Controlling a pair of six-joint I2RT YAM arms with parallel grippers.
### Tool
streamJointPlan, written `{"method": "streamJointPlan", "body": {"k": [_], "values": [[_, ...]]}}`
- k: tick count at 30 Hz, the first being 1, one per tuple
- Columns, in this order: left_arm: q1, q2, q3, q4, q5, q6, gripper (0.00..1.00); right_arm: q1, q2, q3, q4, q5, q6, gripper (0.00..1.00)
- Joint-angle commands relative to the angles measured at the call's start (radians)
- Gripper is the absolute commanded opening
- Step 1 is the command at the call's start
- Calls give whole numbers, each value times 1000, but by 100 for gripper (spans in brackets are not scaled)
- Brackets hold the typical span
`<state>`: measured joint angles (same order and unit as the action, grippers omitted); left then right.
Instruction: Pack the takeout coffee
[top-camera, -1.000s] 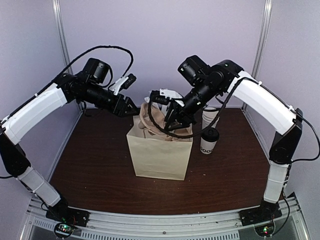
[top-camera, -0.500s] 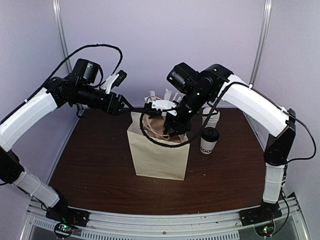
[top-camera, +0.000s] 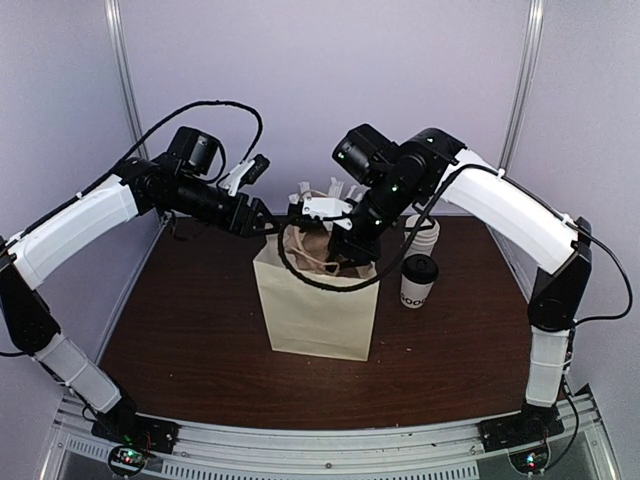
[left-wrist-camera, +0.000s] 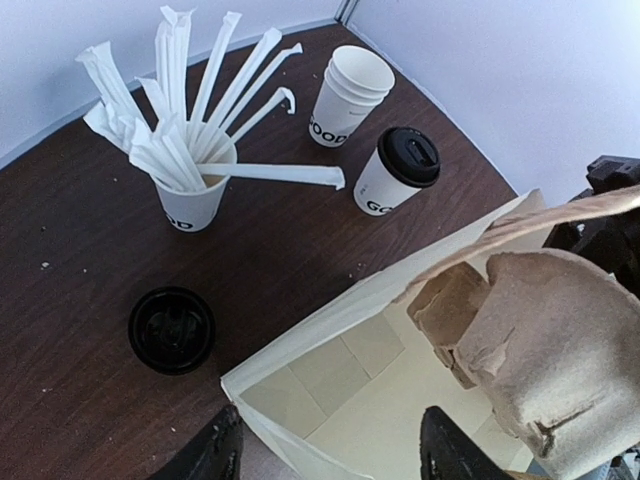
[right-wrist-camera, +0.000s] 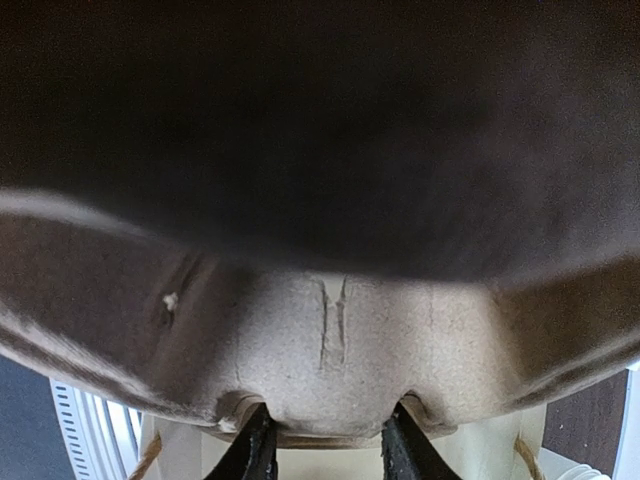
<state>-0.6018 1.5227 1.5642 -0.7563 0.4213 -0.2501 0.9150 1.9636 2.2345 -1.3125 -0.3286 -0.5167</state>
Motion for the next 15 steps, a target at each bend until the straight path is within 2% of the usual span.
{"method": "streamJointPlan", "body": {"k": [1, 5, 12, 15], "values": [[7, 24, 17, 28, 45, -40, 60, 14, -22, 9, 19, 34, 14, 35], [6, 36, 12, 9, 41, -64, 52, 22, -33, -3, 25, 36, 18, 35], [5, 17, 18, -52, 27, -131, 28, 34, -56, -35, 36, 66, 21, 35], [4, 14, 24, -92, 25, -169, 26, 39, -70, -49, 36, 78, 23, 35]]}}
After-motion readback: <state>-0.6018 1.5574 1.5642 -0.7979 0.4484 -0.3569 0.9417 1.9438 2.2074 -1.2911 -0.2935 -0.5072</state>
